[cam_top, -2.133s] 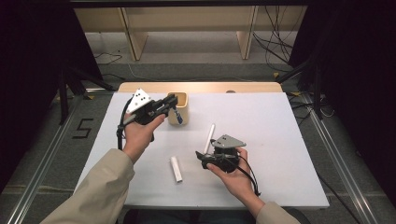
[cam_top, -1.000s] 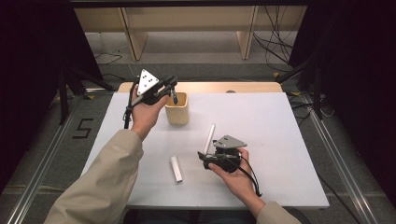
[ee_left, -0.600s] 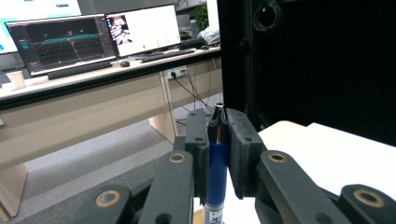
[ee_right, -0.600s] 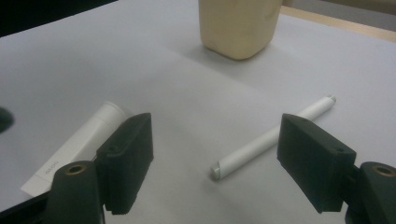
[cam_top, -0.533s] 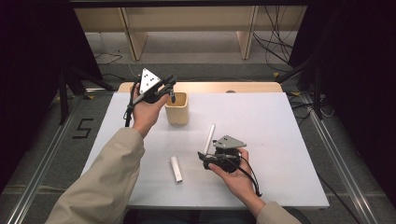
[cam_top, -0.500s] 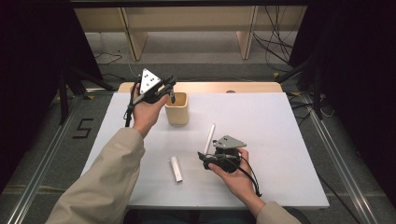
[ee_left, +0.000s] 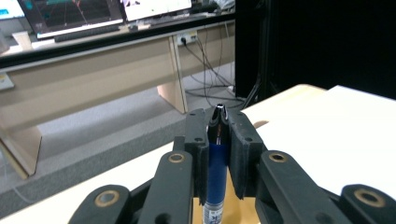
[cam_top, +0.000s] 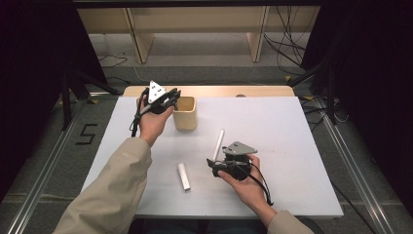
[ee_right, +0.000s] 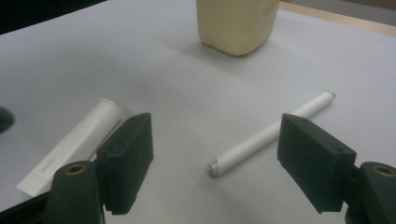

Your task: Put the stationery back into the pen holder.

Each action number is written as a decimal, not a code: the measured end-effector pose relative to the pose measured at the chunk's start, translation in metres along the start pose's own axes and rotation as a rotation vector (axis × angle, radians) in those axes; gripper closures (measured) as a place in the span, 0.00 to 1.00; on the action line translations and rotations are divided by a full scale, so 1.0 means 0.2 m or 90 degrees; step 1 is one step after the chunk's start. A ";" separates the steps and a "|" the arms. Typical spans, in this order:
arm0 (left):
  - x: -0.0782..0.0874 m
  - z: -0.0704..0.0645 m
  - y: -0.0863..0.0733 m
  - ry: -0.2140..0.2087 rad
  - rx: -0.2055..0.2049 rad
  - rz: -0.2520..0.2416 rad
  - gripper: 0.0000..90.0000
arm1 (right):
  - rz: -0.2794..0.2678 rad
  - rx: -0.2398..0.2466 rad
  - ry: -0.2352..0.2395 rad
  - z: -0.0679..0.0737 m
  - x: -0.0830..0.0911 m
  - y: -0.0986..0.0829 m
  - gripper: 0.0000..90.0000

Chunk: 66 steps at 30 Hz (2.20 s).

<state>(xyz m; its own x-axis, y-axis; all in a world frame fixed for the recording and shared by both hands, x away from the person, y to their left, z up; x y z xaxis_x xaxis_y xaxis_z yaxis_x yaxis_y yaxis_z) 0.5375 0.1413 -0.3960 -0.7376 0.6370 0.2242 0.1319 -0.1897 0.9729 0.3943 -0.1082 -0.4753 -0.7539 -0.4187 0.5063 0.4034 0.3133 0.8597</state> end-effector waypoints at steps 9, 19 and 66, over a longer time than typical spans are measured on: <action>-0.02 0.00 -0.07 0.005 0.010 0.025 0.88 | 0.002 -0.004 -0.003 -0.01 0.00 0.00 0.30; 0.03 -0.01 -0.10 0.010 0.007 0.024 0.75 | 0.007 -0.004 -0.003 -0.01 0.00 -0.01 0.29; 0.43 -0.45 -0.37 -0.115 0.050 0.070 0.40 | 0.035 0.003 -0.019 -0.13 0.04 -0.05 0.61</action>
<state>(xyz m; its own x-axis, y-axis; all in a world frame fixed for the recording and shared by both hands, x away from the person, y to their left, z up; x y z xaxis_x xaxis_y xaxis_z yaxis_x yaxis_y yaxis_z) 0.4042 0.1420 -0.4532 -0.5868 0.7404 0.3280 0.2608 -0.2107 0.9421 0.3980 -0.1360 -0.4774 -0.7457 -0.3752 0.5505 0.4422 0.3393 0.8303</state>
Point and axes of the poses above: each handheld gripper's, and its own axes: x roughly backward along the jaws, y roughly out of its top, z roughly to its left, the point moved 2 cm from there along -x, roughly forward along the jaws, and after that the axes turned 11 degrees about -y, right-handed, at the moved point
